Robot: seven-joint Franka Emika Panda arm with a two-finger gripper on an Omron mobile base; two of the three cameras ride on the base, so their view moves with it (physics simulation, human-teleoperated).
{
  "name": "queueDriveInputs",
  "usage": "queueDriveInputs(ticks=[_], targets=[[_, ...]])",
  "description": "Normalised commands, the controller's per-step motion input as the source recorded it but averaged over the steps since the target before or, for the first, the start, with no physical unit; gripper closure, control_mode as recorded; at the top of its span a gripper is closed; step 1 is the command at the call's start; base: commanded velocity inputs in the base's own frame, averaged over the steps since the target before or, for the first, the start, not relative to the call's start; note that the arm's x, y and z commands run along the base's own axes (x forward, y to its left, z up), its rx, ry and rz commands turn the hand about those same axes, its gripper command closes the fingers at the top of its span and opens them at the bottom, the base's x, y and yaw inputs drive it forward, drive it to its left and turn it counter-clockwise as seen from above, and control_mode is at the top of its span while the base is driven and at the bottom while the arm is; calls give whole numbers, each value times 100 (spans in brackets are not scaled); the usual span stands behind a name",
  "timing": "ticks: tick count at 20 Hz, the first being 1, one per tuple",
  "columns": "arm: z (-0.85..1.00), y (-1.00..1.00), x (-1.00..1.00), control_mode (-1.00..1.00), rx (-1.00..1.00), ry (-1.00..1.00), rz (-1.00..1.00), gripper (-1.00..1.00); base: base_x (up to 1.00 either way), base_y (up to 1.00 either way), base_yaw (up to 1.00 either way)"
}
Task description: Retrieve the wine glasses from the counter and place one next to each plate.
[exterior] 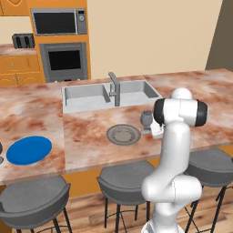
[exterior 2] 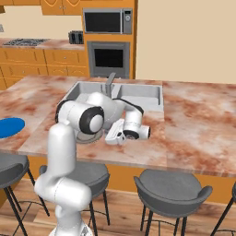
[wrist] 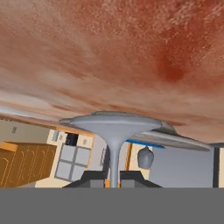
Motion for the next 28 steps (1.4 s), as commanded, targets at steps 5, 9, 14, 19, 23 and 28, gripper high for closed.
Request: queueDriveInputs(ticks=[5,9,14,19,23,28], targets=[[-7,0,23,-100,0,-1,0,100,0,0,0],[-16,-1,6,-100,0,-1,0,100,0,0,0],[-21,-6,0,-100,0,-3,0,100,0,0,0],[-24,0,8,-100,0,-2,0,100,0,0,0],[-28,0,12,-100,0,-1,0,100,0,0,0],[-28,0,7,-100,0,-1,0,-100,0,0,0]])
